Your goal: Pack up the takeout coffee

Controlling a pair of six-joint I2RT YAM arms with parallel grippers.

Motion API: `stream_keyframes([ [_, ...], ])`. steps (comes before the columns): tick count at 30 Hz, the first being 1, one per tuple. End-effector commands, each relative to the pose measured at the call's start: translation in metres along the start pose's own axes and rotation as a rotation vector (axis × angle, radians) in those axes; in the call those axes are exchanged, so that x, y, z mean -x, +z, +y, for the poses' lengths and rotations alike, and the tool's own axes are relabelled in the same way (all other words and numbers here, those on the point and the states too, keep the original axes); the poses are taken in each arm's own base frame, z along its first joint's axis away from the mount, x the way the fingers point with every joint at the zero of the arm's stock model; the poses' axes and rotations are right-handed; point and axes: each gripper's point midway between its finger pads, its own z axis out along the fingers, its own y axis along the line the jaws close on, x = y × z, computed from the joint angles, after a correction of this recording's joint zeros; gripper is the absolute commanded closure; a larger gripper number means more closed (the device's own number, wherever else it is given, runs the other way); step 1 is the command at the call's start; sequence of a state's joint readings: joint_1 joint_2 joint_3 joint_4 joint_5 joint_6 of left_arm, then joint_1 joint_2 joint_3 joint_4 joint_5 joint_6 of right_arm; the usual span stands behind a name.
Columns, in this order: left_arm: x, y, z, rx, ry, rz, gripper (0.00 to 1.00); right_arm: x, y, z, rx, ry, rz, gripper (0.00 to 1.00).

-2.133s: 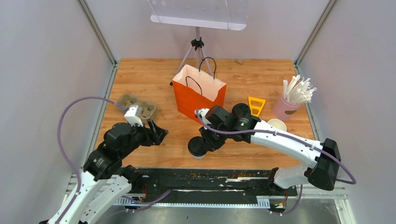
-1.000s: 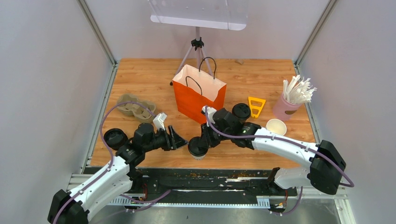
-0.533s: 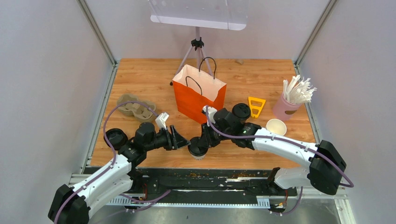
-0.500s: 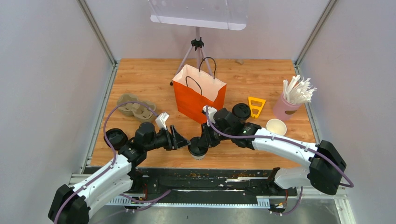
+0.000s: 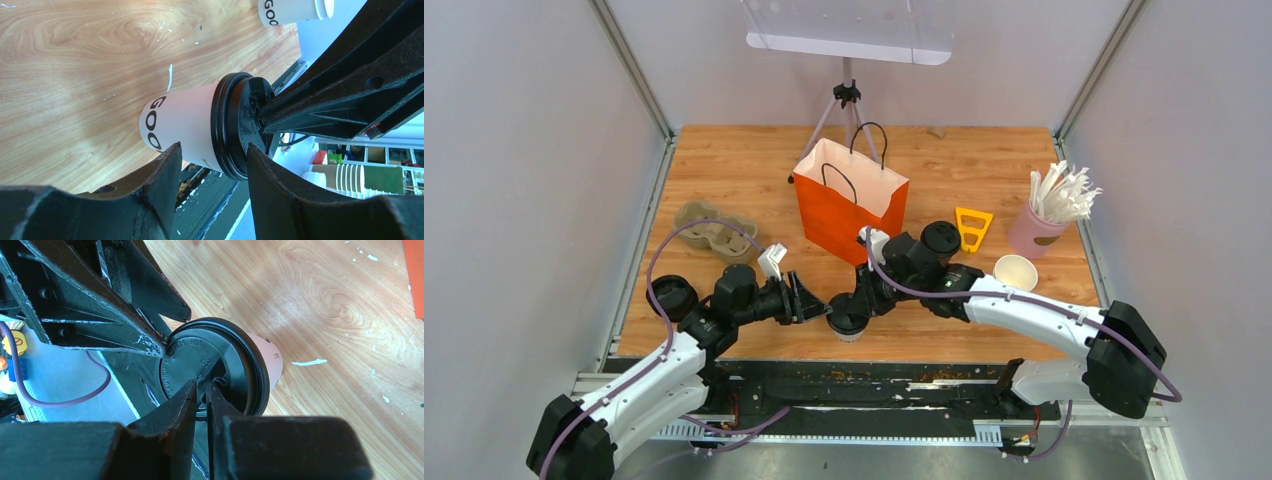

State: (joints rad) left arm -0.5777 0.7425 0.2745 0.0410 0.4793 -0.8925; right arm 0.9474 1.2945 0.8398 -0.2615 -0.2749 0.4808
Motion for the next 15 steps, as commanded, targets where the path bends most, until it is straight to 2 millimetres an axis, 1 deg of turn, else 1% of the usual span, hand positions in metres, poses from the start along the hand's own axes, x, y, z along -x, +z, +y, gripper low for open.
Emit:
stream_keyframes([
  [1,0.000,0.000,0.003,0.020,0.022,-0.004,0.43,-0.009,0.000,-0.007,-0.019,0.014,0.009,0.85],
  [5,-0.003,0.001,0.009,0.044,0.022,0.009,0.45,-0.011,0.000,-0.008,-0.021,0.013,0.012,0.85],
  [9,-0.009,0.000,0.020,0.098,0.013,0.033,0.48,-0.013,0.001,-0.010,-0.026,0.012,0.015,0.85],
  [15,-0.016,-0.011,0.053,0.308,0.014,0.090,0.51,-0.023,0.001,-0.017,-0.038,0.017,0.025,0.85],
])
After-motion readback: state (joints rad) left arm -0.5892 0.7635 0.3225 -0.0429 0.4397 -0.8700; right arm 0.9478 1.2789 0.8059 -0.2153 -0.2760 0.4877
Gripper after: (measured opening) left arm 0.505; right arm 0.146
